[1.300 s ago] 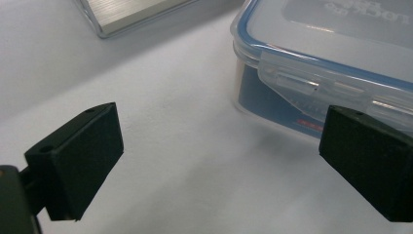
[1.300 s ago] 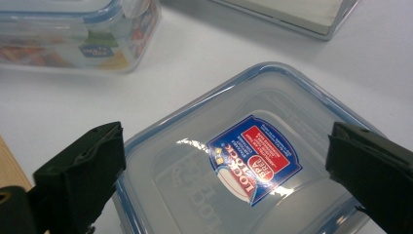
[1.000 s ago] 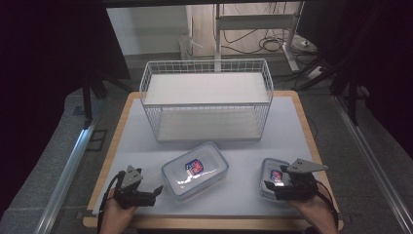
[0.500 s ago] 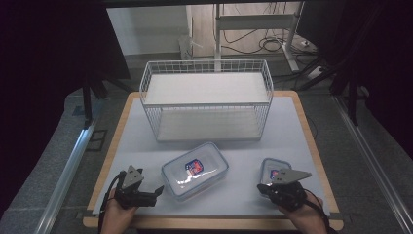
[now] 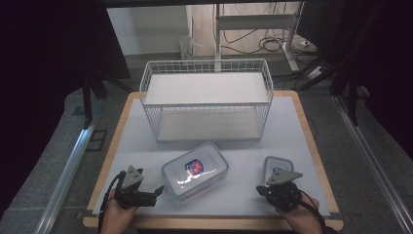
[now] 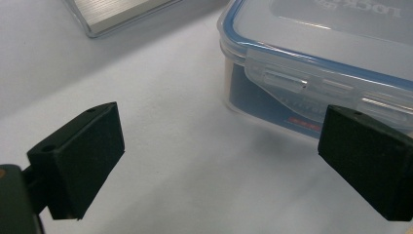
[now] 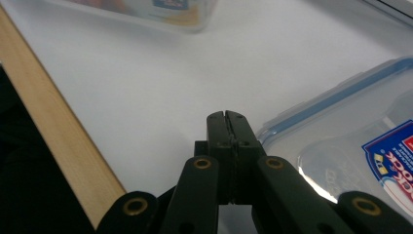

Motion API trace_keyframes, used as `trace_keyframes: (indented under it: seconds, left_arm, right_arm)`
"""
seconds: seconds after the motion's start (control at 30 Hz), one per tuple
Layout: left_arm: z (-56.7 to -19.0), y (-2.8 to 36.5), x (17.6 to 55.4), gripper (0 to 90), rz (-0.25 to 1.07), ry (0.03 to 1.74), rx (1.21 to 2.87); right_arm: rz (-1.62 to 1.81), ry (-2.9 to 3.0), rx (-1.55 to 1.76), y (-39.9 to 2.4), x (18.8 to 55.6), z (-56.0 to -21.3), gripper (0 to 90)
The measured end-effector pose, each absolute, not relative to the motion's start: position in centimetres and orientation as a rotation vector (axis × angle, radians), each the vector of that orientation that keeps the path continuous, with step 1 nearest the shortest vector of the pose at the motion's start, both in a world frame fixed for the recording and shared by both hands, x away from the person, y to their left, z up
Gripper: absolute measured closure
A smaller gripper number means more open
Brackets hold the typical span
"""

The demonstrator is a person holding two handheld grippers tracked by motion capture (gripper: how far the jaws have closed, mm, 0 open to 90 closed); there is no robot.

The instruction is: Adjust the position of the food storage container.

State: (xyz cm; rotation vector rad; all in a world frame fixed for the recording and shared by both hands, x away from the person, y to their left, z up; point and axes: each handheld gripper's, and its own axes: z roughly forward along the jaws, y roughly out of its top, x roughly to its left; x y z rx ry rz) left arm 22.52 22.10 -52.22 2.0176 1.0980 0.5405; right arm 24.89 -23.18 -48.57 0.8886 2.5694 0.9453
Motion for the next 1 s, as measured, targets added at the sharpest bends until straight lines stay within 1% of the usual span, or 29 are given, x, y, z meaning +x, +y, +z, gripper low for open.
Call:
trace_keyframes:
  seconds: [0.27,0.3,0.4,0.47,0.6,0.63,0.7,0.73,0.8,0.83,0.87,0.93,1.0]
  left_arm:
    - [-52.3,22.3,22.6,3.1,0.53,1.113,2.013]
    - [-52.3,22.3,22.6,3.1,0.529,1.115,2.013]
    - [-52.3,22.3,22.6,3.1,0.517,1.125,2.008]
    - [-52.3,22.4,22.7,3.1,0.457,1.152,1.973]
    - [-52.1,22.5,22.7,3.0,0.414,1.155,1.95]
    - [-52.0,22.6,22.7,4.4,0.38,1.168,1.936]
    - [-52.0,22.5,22.6,10.1,0.391,1.183,1.948]
    - [-51.9,22.4,22.5,15.9,0.388,1.186,1.961]
    - [-51.9,22.3,22.5,32.2,0.364,1.177,1.973]
    - [-51.9,22.2,22.5,41.2,0.336,1.175,1.976]
    - [-51.9,22.2,22.5,51.5,0.336,1.175,1.976]
    - [-52.2,21.7,22.7,65.7,0.282,1.163,1.999]
    - [-52.4,21.2,22.8,77.0,0.271,1.161,2.017]
  right_arm:
    - [0.922,2.496,0.994,-25.7,26.2,-48.4,90.0]
    - [0.92,2.472,1.036,-26.6,26.6,-48.4,90.0]
    - [0.93,2.457,1.061,-27.1,26.8,-48.4,90.0]
    - [0.933,2.451,1.049,-26.9,26.8,-48.4,90.0]
    - [0.976,2.452,1.02,-26.2,26.7,-48.2,90.0]
    - [0.991,2.452,0.995,-25.6,26.7,-48.1,89.9]
    - [1.003,2.458,0.973,-25.1,26.8,-48.1,89.6]
    - [1.009,2.462,0.97,-24.8,26.9,-48.2,89.6]
    - [1.031,2.471,0.959,-24.1,27.2,-48.2,89.6]
    - [1.042,2.478,0.952,-23.8,27.5,-48.2,89.5]
    - [1.057,2.484,0.948,-23.4,27.7,-48.3,89.6]
    - [1.085,2.498,0.936,-22.6,28.2,-48.3,89.6]
    - [1.102,2.511,0.924,-21.7,28.8,-48.3,89.7]
